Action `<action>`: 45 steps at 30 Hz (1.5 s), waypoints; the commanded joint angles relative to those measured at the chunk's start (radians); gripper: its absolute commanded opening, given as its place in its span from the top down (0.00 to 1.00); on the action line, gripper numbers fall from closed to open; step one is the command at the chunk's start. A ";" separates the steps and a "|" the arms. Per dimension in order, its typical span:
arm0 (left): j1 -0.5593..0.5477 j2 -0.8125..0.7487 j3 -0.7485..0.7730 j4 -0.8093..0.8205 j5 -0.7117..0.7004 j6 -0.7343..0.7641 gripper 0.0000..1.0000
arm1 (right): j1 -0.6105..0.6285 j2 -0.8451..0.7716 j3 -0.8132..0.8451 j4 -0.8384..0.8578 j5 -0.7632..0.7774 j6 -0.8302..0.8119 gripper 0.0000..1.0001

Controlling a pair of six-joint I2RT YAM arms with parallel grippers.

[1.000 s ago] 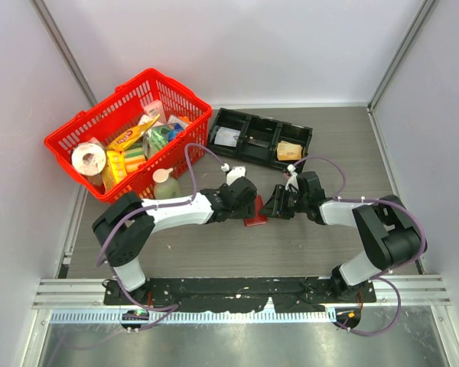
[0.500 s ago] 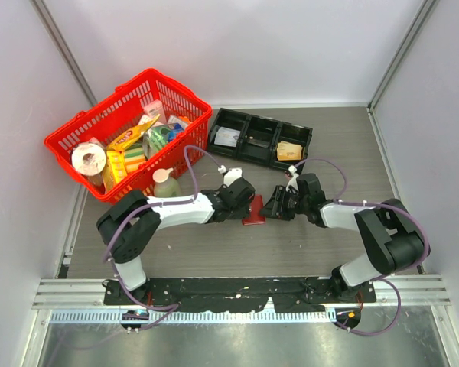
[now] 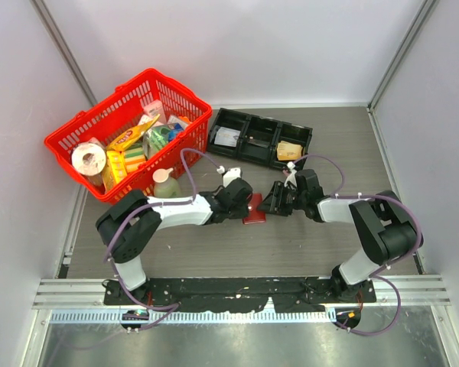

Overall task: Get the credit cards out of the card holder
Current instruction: Open the card holder at the center of the board.

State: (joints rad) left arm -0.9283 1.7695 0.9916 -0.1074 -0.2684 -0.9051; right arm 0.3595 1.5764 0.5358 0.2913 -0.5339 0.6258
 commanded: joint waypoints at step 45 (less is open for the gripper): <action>-0.090 0.145 0.281 -0.271 -0.140 0.161 0.60 | 0.136 -0.101 -0.057 -0.124 0.258 -0.005 0.99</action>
State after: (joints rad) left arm -1.0145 1.8797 1.2304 -0.3668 -0.3809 -0.7673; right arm 0.4759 1.4639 0.5083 0.1879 -0.3138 0.6300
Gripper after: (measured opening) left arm 0.407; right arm 0.043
